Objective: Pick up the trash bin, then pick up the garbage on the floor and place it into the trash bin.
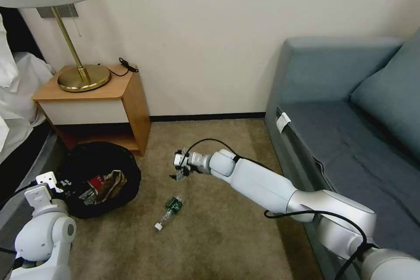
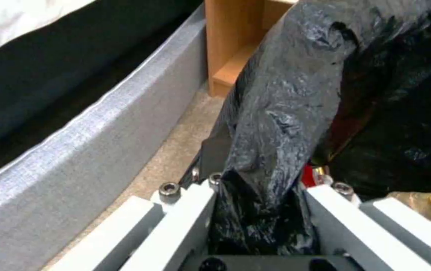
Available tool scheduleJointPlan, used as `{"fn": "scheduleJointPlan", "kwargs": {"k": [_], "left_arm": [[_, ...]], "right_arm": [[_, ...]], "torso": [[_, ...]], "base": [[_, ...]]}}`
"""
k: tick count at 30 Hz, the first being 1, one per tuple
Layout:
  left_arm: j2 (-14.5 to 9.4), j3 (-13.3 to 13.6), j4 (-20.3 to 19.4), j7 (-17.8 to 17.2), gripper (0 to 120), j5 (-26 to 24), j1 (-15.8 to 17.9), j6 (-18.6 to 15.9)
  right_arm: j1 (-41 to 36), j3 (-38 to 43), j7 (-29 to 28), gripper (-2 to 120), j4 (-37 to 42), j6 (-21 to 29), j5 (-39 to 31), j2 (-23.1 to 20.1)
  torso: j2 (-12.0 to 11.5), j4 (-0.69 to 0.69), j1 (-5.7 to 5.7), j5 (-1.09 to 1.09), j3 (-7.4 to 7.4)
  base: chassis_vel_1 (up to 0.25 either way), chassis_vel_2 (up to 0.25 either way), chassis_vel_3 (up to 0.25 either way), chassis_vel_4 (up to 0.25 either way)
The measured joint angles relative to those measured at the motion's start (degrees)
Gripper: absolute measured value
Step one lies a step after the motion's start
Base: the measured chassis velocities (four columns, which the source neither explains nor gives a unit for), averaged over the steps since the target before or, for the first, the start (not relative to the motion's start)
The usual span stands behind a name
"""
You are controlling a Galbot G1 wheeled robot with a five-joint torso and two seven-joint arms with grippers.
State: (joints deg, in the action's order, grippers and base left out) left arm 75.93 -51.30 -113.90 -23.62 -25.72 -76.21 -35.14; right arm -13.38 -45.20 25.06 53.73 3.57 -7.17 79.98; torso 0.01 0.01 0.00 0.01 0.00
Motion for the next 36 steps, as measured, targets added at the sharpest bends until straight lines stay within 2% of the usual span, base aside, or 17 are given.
{"fn": "scheduleJointPlan", "kwargs": {"k": [4, 6, 14, 25, 36], "left_arm": [[0.9, 0.4, -1.4, -0.9, 2, -0.5, 1.3, -1.0], [1.0, 0.4, -1.5, -0.9, 2, -0.5, 1.4, -1.0], [2.0, 0.6, -2.5, -1.3, 2, -1.7, 2.0, -1.5], [1.9, 1.0, -2.0, -1.3, 2, -2.7, 2.5, -1.4], [1.2, 1.3, -1.8, -1.0, 2, -3.5, 2.9, -1.2]], "right_arm": [[1.1, -3.6, 4.8, 100, -4.2, -5.3, 5.1, 1.6], [1.2, -3.9, 5.2, 100, -4.6, -5.8, 5.7, 1.8], [2.7, -8.4, 11.1, 100, -11.9, -11.2, 12.9, 6.9], [2.1, -13.5, 11.7, 100, -15.8, -12.2, 16.0, 12.1], [1.9, -15.1, 11.5, 100, -19.5, -12.5, 19.7, 12.3]], "torso": [[0.0, -0.01, 0.00, -0.01, 0.00], [0.0, -0.01, 0.00, -0.01, 0.00], [0.0, 0.00, 0.00, -0.01, 0.00], [0.0, 0.00, 0.00, -0.01, 0.00], [0.0, -0.01, 0.00, -0.01, 0.00]], "base": [[0.000, 0.000, 0.000, 0.000], [0.000, 0.000, 0.000, 0.000], [0.000, 0.000, 0.000, 0.000], [0.000, 0.000, 0.000, 0.000], [0.000, 0.000, 0.000, 0.000]]}}
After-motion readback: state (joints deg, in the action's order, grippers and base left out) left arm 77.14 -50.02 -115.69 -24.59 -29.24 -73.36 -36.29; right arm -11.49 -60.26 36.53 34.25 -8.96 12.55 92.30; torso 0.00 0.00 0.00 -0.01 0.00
